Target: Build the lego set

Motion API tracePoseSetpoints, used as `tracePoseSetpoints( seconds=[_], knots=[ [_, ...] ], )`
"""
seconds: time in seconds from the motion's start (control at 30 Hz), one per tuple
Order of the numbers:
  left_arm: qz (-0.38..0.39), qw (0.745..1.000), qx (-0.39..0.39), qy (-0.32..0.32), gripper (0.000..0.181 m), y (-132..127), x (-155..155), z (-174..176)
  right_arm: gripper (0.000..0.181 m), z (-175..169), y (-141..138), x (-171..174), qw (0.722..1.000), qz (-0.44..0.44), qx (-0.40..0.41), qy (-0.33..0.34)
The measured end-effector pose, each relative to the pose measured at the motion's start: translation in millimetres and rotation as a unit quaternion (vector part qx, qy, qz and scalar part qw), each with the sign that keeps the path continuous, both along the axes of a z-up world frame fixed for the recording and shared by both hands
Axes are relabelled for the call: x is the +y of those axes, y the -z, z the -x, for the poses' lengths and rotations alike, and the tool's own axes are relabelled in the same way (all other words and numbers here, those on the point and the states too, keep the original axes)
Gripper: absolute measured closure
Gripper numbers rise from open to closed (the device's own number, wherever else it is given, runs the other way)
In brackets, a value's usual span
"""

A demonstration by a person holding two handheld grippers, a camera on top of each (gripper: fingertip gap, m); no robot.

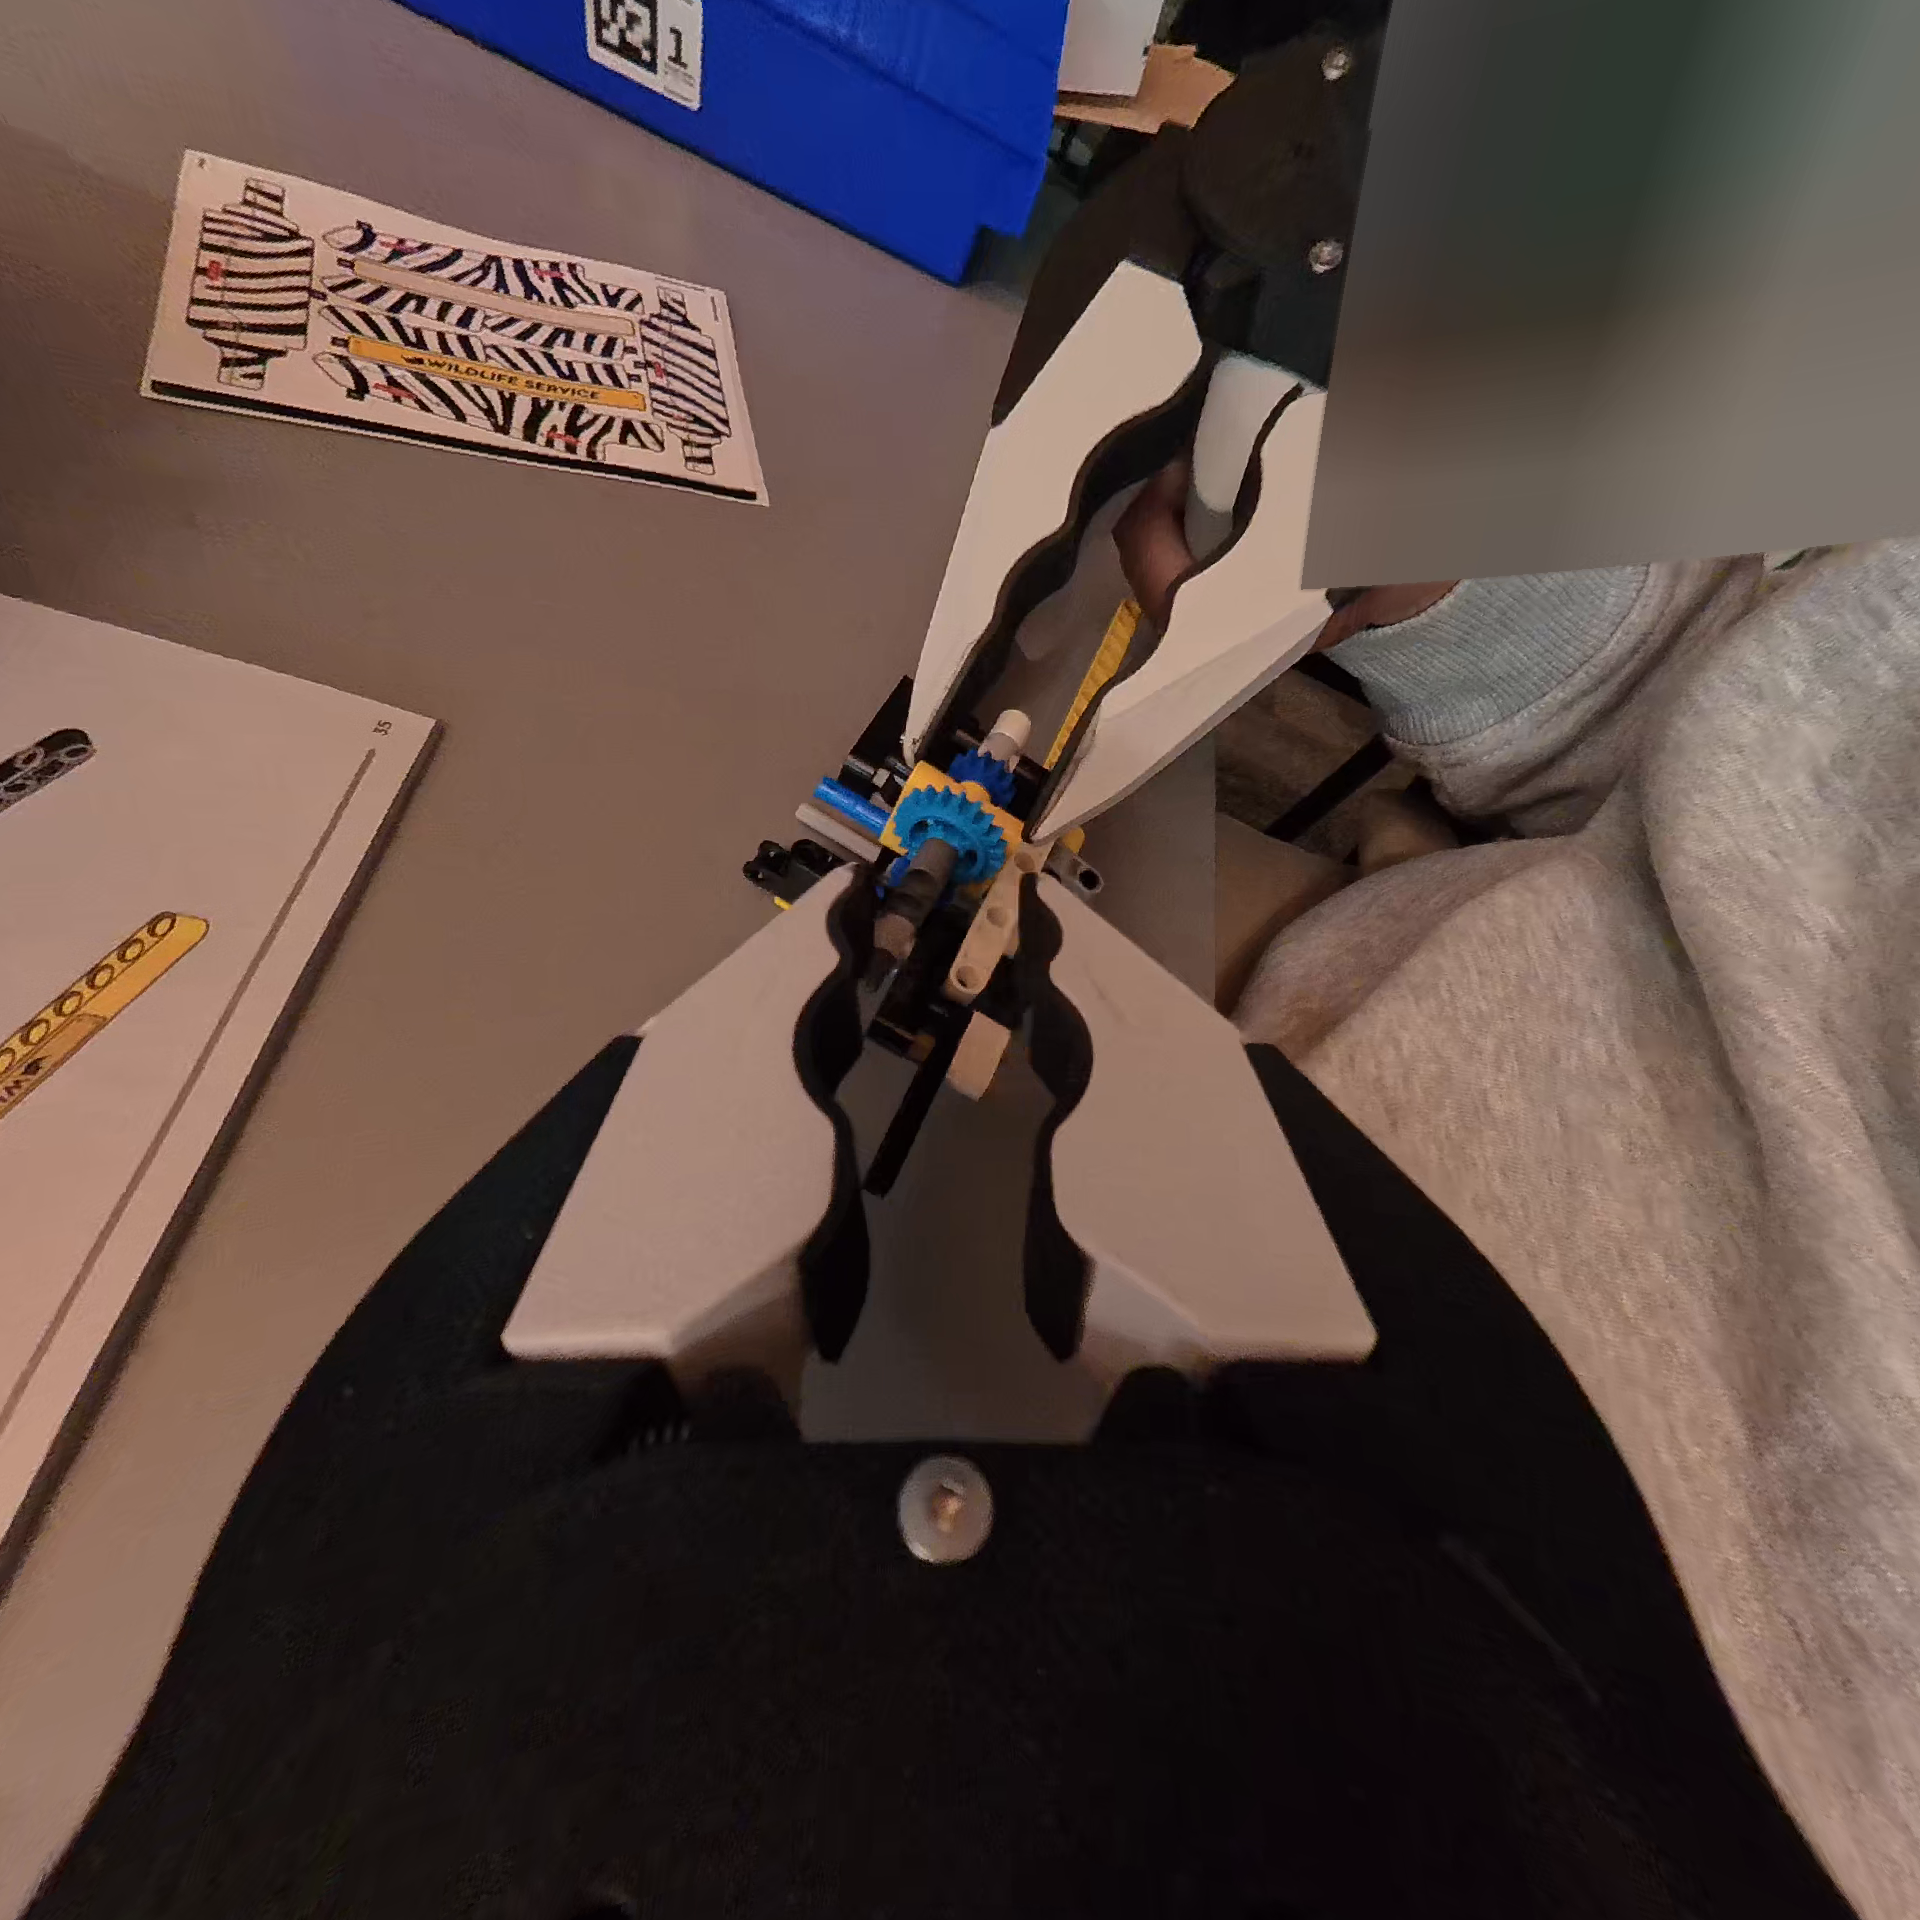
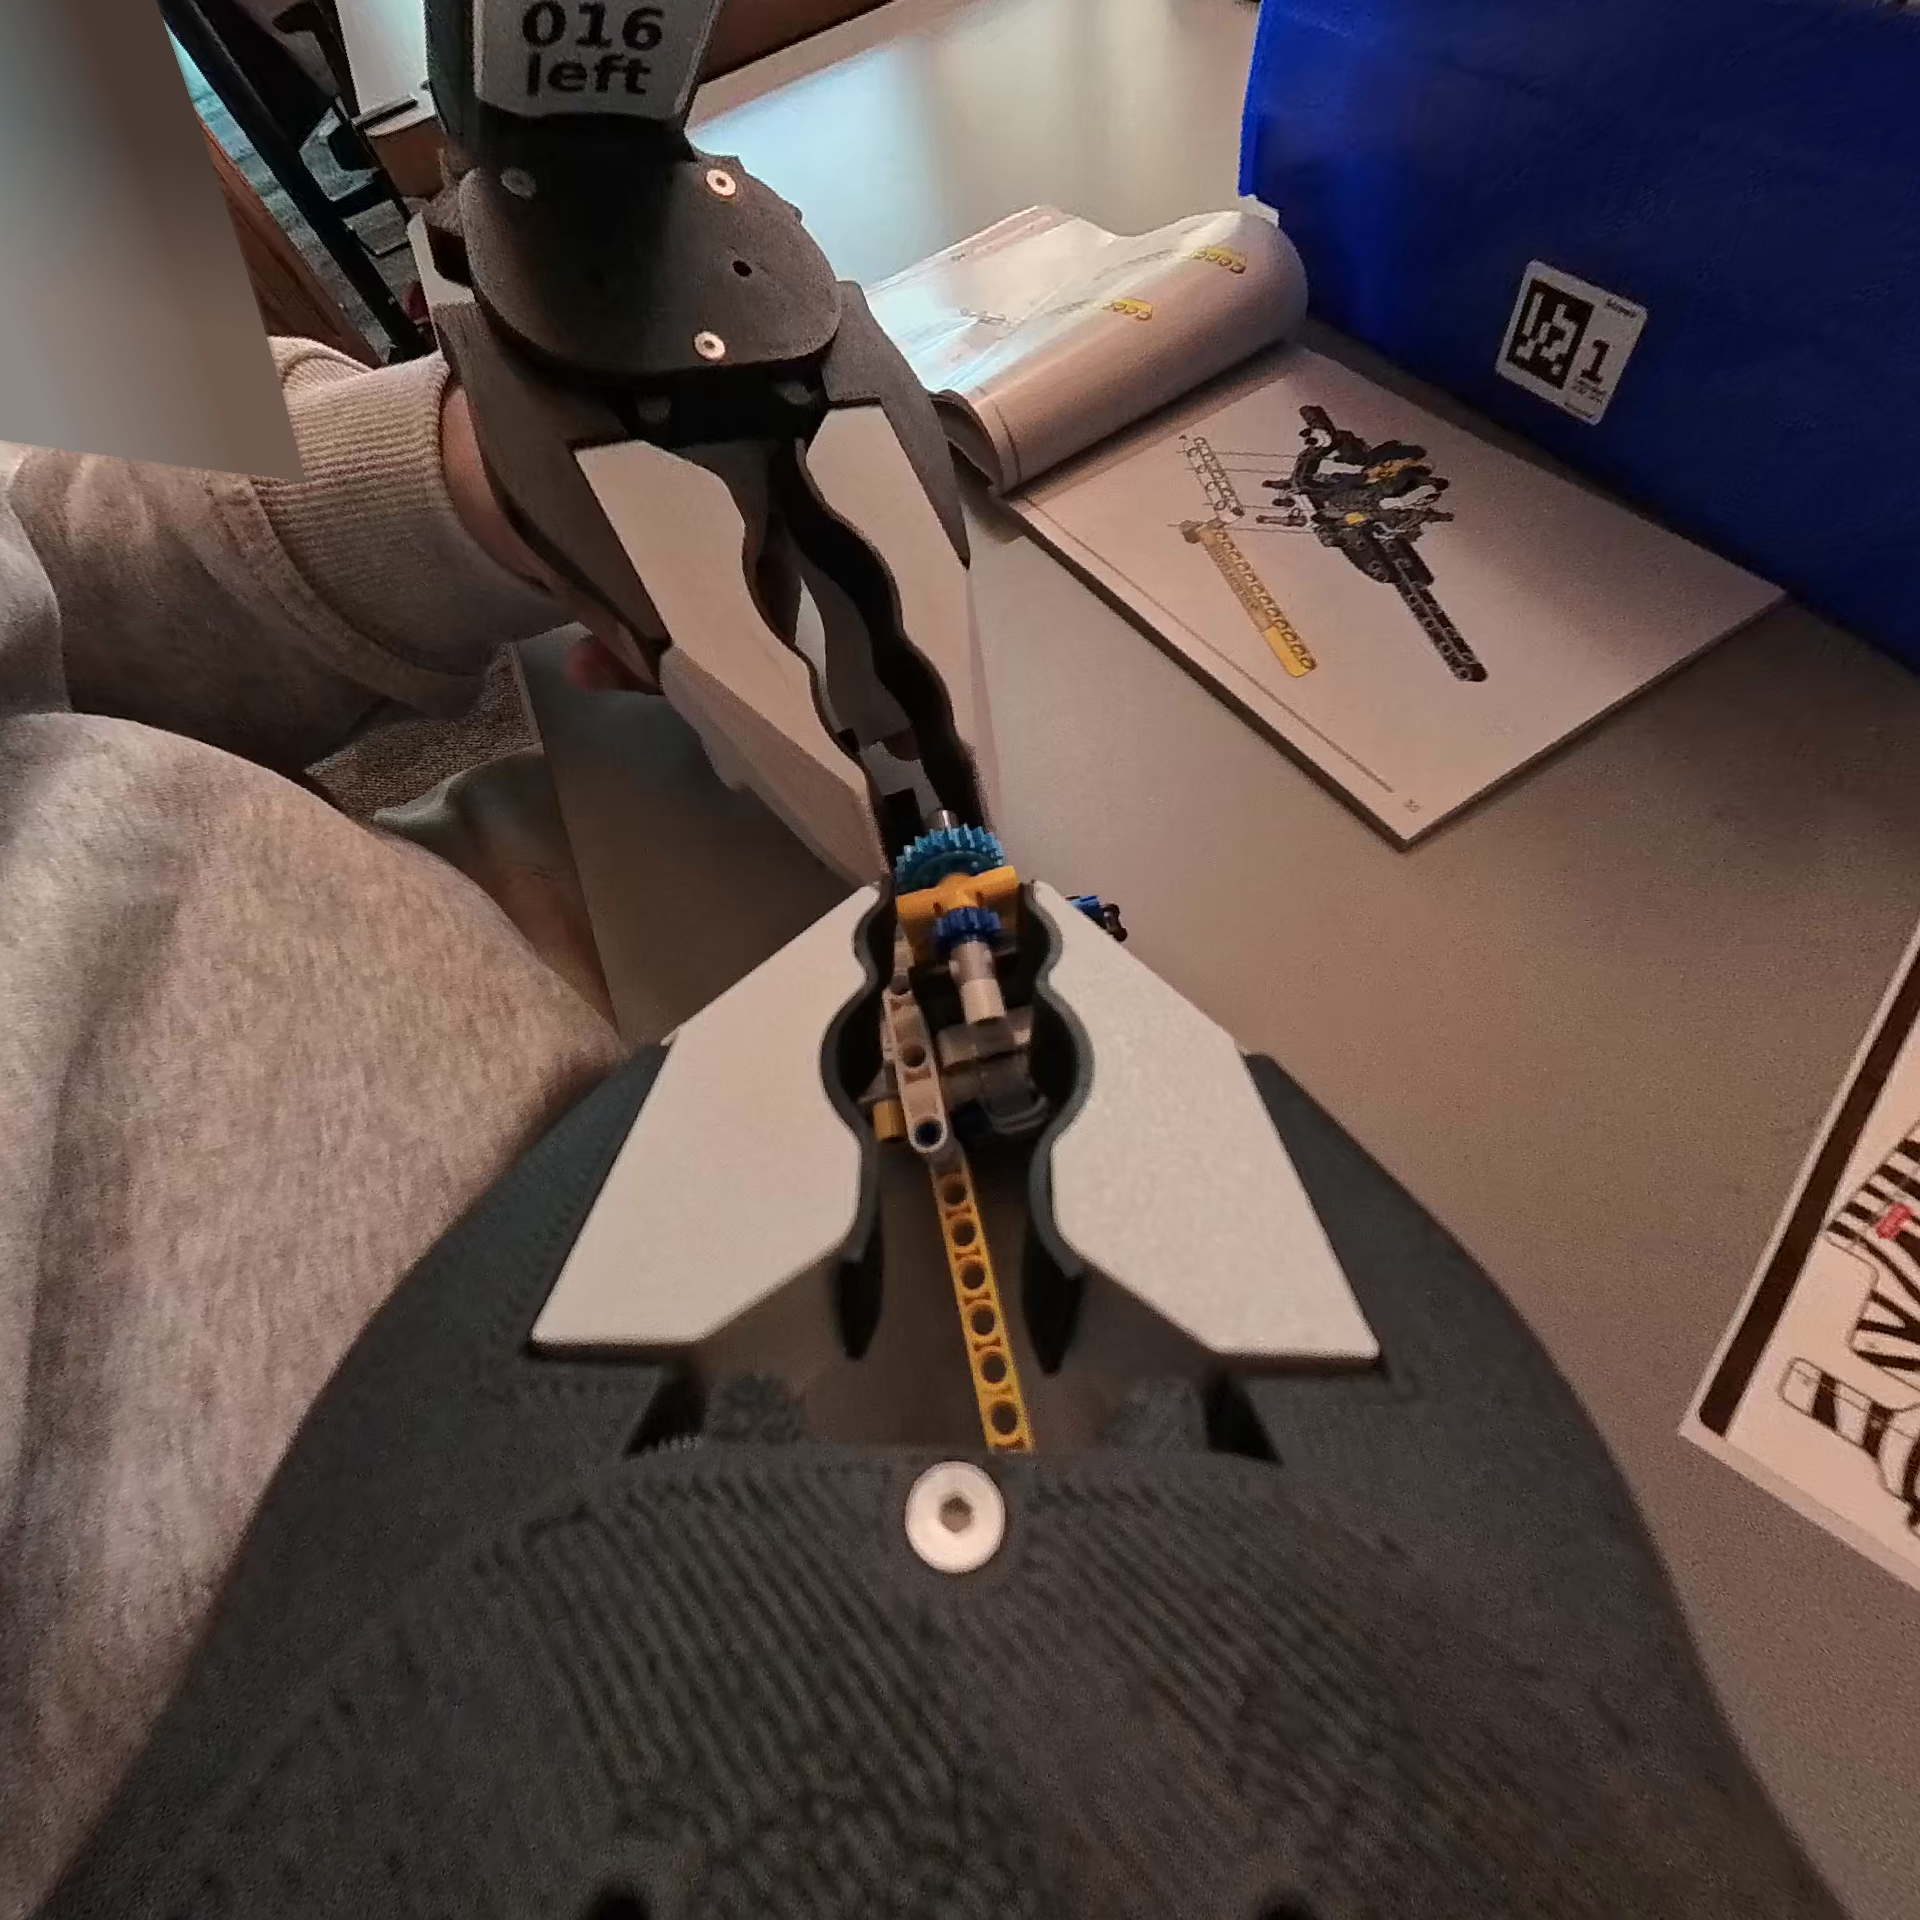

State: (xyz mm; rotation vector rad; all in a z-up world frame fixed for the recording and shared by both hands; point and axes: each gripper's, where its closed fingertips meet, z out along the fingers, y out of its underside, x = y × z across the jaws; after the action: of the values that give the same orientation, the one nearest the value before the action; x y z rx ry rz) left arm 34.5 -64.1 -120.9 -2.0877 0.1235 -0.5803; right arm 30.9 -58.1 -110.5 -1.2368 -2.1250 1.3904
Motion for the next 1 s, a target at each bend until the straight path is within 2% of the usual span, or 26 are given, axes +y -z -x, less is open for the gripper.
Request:
tracePoseSetpoints(
  seconds=[0.13,0.43,1.0],
  knots=[
    [-0.022,0.999,-0.024,-0.009,0.151,-10.5,1.6,3.0,0.160,0.0,0.0,0.1,1.000,0.002,0.000,-0.001],
    [-0.017,0.999,-0.020,-0.018,0.155,-7.0,3.8,5.1,0.160,0.1,0.0,0.1,1.000,0.003,-0.001,0.000],
    [-0.008,1.000,0.003,-0.018,0.153,-1.3,4.6,4.2,0.160,0.2,-0.1,0.3,1.000,0.005,0.000,0.000]
  ],
)
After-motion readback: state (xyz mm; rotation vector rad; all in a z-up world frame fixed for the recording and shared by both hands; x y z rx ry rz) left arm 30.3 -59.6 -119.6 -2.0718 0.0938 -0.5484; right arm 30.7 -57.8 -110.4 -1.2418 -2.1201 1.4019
